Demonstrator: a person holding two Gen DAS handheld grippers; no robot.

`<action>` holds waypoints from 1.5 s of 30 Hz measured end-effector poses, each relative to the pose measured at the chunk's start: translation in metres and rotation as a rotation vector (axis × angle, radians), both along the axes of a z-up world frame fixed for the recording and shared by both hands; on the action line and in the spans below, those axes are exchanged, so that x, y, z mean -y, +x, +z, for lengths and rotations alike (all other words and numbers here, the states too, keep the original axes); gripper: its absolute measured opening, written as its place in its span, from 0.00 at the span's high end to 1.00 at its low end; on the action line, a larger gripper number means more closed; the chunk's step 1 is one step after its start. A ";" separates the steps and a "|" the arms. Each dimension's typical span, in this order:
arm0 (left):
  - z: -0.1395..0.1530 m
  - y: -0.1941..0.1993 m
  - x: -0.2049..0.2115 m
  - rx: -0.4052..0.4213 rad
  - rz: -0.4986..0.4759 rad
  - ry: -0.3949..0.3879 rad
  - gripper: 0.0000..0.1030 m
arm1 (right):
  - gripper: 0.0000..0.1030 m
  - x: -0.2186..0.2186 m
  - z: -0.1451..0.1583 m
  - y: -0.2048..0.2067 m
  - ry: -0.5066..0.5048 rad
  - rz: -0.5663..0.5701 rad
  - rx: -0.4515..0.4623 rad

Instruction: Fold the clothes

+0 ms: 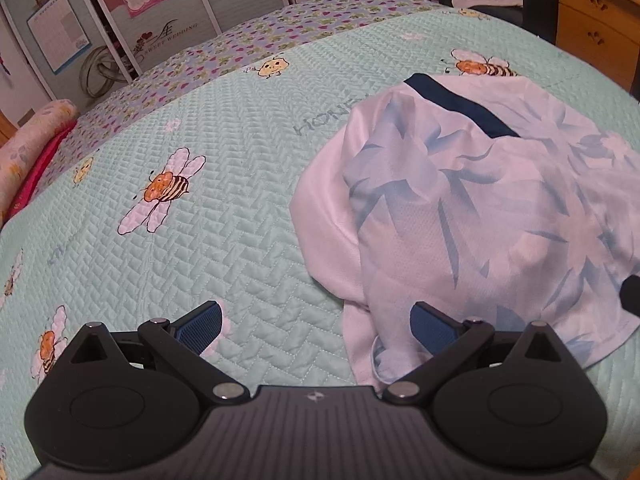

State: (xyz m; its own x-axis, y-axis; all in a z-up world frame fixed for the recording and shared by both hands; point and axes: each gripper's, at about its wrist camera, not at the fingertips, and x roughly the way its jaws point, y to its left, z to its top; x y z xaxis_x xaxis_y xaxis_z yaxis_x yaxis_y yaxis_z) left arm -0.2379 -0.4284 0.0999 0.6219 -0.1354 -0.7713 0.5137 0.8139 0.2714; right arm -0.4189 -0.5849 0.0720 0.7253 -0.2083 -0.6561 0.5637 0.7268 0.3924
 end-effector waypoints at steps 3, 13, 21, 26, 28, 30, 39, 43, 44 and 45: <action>-0.002 0.001 0.006 -0.004 -0.011 0.006 0.00 | 0.01 0.006 -0.004 -0.002 0.017 -0.008 0.003; 0.000 0.000 0.017 0.010 -0.025 0.005 0.00 | 0.01 0.008 0.001 -0.003 -0.034 -0.019 0.034; -0.001 0.002 0.021 0.015 -0.036 0.014 0.00 | 0.01 0.002 0.002 0.003 -0.040 -0.011 0.044; 0.002 0.029 0.017 0.001 -0.039 -0.105 0.00 | 0.01 0.010 0.000 0.010 -0.036 -0.015 0.043; 0.003 0.048 0.012 -0.018 -0.003 -0.177 0.00 | 0.01 0.018 0.002 0.009 -0.027 -0.037 0.053; 0.003 0.063 0.010 -0.061 0.023 -0.246 0.01 | 0.01 0.026 0.005 0.006 -0.014 -0.062 0.069; -0.005 0.084 0.029 -0.059 0.041 -0.224 0.01 | 0.01 0.026 -0.003 0.005 0.013 -0.064 0.065; -0.006 0.084 0.026 -0.077 0.044 -0.240 0.01 | 0.01 0.024 -0.005 0.002 0.006 -0.068 0.060; -0.004 0.083 0.023 -0.081 0.045 -0.242 0.01 | 0.01 0.024 -0.006 0.001 0.002 -0.070 0.059; -0.002 0.082 0.021 -0.084 0.045 -0.245 0.01 | 0.01 0.024 -0.005 0.000 0.003 -0.070 0.063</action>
State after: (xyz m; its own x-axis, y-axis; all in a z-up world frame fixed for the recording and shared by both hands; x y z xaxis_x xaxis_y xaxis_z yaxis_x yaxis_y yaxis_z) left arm -0.1562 -0.4496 0.0981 0.5668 -0.2981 -0.7680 0.4876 0.8728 0.0211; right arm -0.4190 -0.6088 0.0665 0.7491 -0.2578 -0.6102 0.5870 0.6852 0.4311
